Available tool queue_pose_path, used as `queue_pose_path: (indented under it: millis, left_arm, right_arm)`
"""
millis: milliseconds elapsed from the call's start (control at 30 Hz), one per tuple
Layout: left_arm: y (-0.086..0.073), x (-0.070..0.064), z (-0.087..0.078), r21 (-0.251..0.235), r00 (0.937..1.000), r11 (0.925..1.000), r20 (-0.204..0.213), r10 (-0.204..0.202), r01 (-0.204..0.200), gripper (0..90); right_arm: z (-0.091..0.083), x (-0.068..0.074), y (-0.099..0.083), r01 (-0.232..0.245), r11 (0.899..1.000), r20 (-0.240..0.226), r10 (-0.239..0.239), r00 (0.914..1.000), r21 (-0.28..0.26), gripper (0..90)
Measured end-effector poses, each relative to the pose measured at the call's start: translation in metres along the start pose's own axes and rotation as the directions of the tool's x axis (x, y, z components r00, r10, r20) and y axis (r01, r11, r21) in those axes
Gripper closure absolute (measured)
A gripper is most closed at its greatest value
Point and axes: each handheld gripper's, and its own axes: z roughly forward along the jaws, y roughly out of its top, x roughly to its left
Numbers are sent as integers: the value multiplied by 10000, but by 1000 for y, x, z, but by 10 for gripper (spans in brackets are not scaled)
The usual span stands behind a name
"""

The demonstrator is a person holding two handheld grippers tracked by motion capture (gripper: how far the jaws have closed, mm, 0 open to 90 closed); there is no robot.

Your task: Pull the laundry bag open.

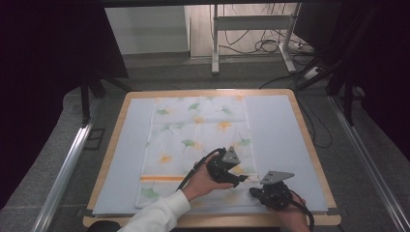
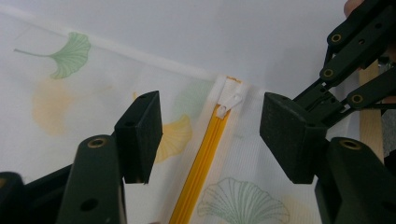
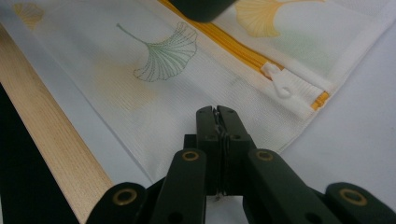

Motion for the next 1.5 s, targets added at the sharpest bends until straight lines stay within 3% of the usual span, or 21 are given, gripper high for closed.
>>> queue_pose_path:
  millis: [100,433,767,967,1167,1400,1500]
  left_arm:
    - [2,-2,9,36,9999,10000,108,-44,44,408]
    - [9,-4,27,602,9978,9960,144,654,-662,451]
    - [16,-4,44,976,9976,9929,209,660,-677,508]
    - [17,-6,51,1143,9956,9893,345,874,-908,519]
    - [18,-6,55,1386,9951,9859,454,884,-939,569]
    - [19,-3,54,1316,9959,9891,696,571,-659,655]
    - [19,1,53,1159,9964,9926,806,265,-358,690]
  right_arm:
    - [0,0,0,-6,10000,-28,6,10000,-18,877]
    - [0,-1,0,-57,10000,-60,57,10000,13,877]
    - [0,-1,0,-36,10000,-104,36,9999,0,877]
    - [0,-2,0,-23,10000,-110,23,9999,-10,877]
    - [0,-2,0,-30,10000,-113,30,9999,-14,878]
    - [0,-2,0,-46,10000,-118,46,9999,-17,877]
    - [0,-2,0,-47,10000,-116,47,9999,-16,877]
